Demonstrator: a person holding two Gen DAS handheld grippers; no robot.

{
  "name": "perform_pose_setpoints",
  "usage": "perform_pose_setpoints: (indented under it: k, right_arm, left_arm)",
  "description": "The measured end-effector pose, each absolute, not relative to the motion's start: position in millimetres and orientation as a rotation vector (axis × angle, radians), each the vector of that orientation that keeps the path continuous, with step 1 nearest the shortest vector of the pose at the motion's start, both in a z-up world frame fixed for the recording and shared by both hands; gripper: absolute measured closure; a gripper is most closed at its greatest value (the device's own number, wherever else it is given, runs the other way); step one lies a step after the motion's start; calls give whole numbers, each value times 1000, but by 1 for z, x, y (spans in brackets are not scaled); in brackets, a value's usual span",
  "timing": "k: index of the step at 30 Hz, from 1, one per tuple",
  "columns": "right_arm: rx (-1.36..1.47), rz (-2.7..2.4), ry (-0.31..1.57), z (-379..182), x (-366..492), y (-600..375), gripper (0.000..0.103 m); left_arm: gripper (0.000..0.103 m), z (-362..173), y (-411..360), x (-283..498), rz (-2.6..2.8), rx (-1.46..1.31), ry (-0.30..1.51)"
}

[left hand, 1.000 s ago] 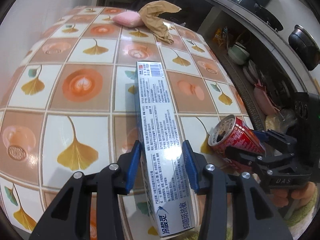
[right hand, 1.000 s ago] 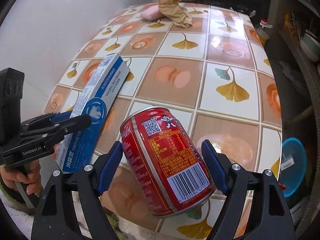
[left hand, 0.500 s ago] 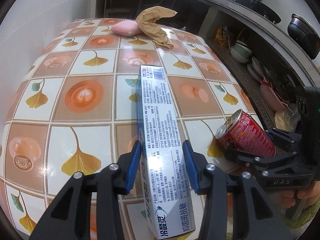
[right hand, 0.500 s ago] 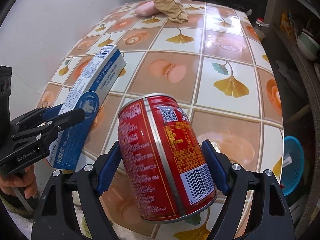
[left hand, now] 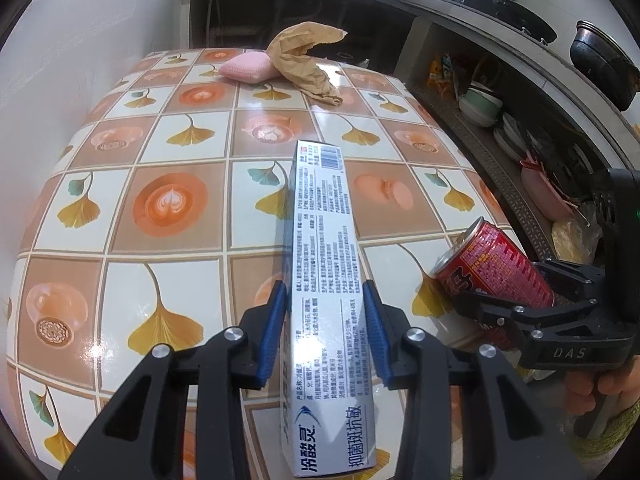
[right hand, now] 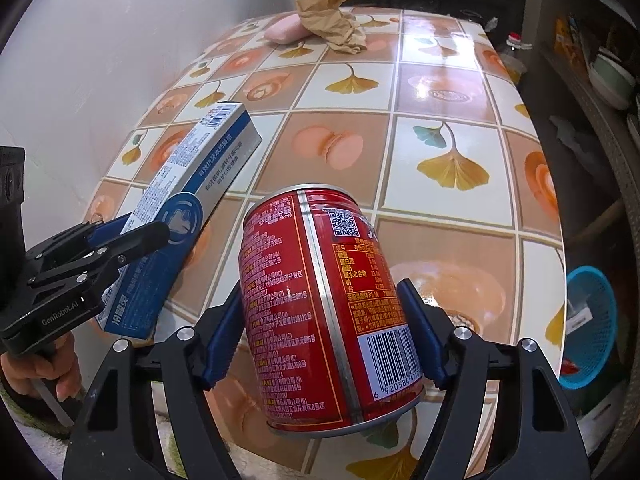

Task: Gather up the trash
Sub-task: 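Lift the red can and toothpaste box off the table with both grippers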

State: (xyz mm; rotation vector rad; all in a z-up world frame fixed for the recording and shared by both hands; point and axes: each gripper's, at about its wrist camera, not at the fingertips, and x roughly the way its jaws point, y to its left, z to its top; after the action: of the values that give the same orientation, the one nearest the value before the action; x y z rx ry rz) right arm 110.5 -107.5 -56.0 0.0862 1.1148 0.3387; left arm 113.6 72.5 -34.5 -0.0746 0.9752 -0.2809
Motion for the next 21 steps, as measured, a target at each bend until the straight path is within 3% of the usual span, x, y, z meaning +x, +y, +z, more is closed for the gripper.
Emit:
perform_pose_setpoints:
  k: [21]
  right_arm:
    - [129, 333, 1087, -50, 109, -116, 36]
  left_arm:
    - [67, -27, 70, 109, -297, -73, 932]
